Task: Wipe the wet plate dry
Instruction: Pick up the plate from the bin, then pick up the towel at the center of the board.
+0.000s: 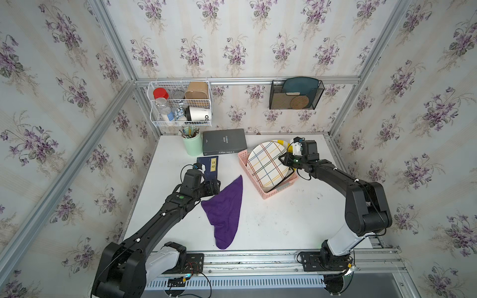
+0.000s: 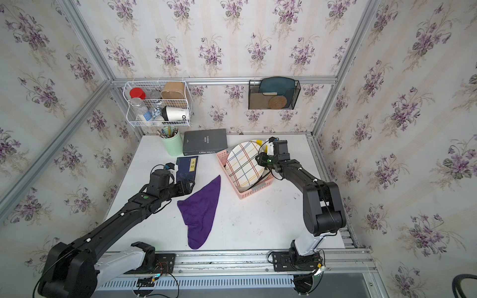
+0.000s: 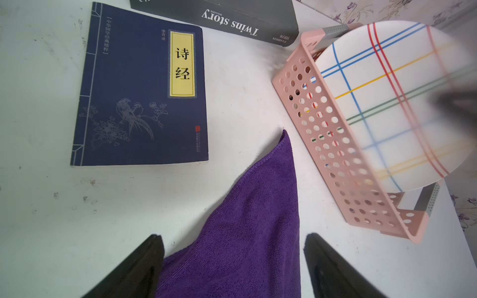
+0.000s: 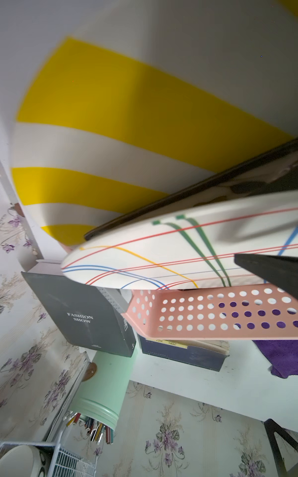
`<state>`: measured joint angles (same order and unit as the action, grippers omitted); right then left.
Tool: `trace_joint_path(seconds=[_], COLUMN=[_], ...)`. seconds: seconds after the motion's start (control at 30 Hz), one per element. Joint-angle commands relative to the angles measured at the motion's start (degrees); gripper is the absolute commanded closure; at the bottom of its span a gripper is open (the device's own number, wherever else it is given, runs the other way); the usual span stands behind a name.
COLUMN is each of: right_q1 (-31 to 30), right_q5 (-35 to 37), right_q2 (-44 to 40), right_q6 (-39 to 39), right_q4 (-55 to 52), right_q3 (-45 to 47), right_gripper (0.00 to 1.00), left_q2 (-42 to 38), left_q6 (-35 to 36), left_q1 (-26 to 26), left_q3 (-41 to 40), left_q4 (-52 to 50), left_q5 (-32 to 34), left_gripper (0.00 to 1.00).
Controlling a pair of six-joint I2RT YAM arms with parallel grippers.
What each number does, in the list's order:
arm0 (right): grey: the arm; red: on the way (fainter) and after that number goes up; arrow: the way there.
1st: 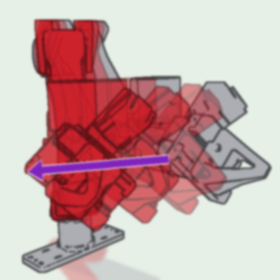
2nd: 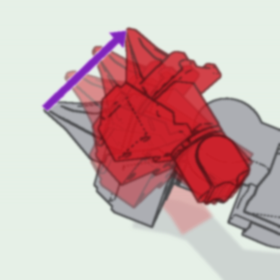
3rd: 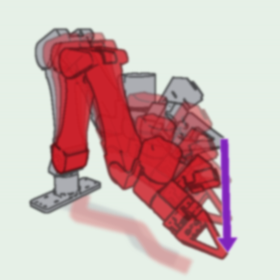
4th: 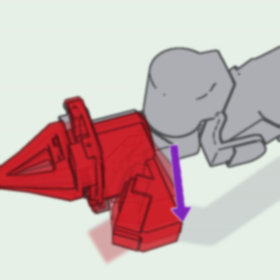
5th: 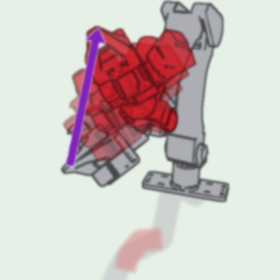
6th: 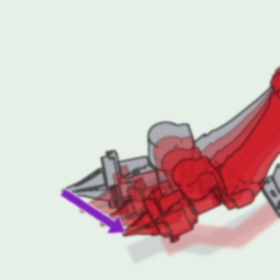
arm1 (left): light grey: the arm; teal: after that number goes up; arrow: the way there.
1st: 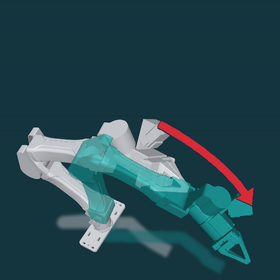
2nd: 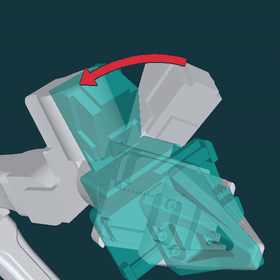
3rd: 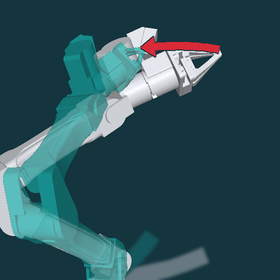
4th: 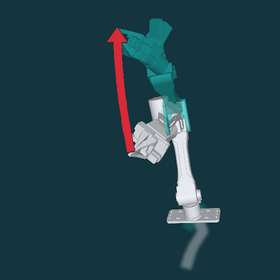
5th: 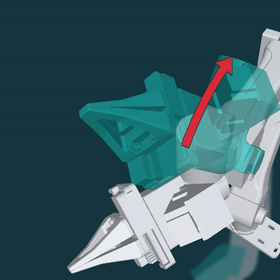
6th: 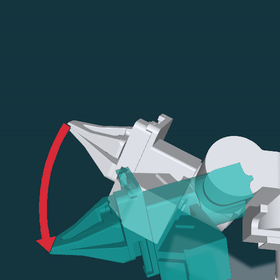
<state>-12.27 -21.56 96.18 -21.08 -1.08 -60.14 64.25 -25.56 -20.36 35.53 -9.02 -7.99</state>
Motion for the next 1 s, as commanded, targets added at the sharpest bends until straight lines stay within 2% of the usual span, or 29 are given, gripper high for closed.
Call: trace_joint_path(seconds=[0.0, 0.1, 0.17, 0.3, 0.47, 0.77, 0.9, 0.97], right_q1=[-0.33, -0.32, -0.36, -0.34, -0.36, -0.34, -0.33, -0.31], right_q5=[-1.11, -0.31, 0.62, 2.97, 4.54, 2.72, 2.85, 2.72], right_q2=[0.32, -2.08, -5.01, -12.06, -18.17, -21.73, -22.77, -23.53], right_q6=[-0.74, -1.10, -1.82, -4.58, -7.97, -9.41, -9.13, -9.02], right_q4=[1.61, 2.49, 3.75, 8.14, 12.20, 12.69, 12.08, 11.94], right_q3=[0.14, -0.02, 0.10, 1.50, 3.18, 2.99, 3.93, 4.30], right_gripper=[0.77, 0.92, 0.97, 1.00, 1.00, 1.00, 1.00, 1.00], left_q2=[0.46, 0.22, -0.35, -1.01, 2.36, 24.09, 34.16, 37.75], left_q6=[0.19, 1.07, 0.76, -1.58, -3.55, -0.58, -3.00, -5.03], left_q1=[-0.88, -2.69, -4.34, -8.95, -15.54, -22.96, -25.20, -25.59], left_q3=[0.02, 0.15, 0.47, 2.85, 5.55, 14.74, 16.96, 17.97], left_q4=[0.50, -1.46, -3.72, -10.52, -18.67, -25.04, -25.74, -27.22], left_q5=[0.79, 1.03, 0.77, 0.97, 8.31, 12.95, 16.92, 18.89], left_gripper=[0.11, 0.12, 0.14, 0.18, 0.20, 0.21, 0.20, 0.25])
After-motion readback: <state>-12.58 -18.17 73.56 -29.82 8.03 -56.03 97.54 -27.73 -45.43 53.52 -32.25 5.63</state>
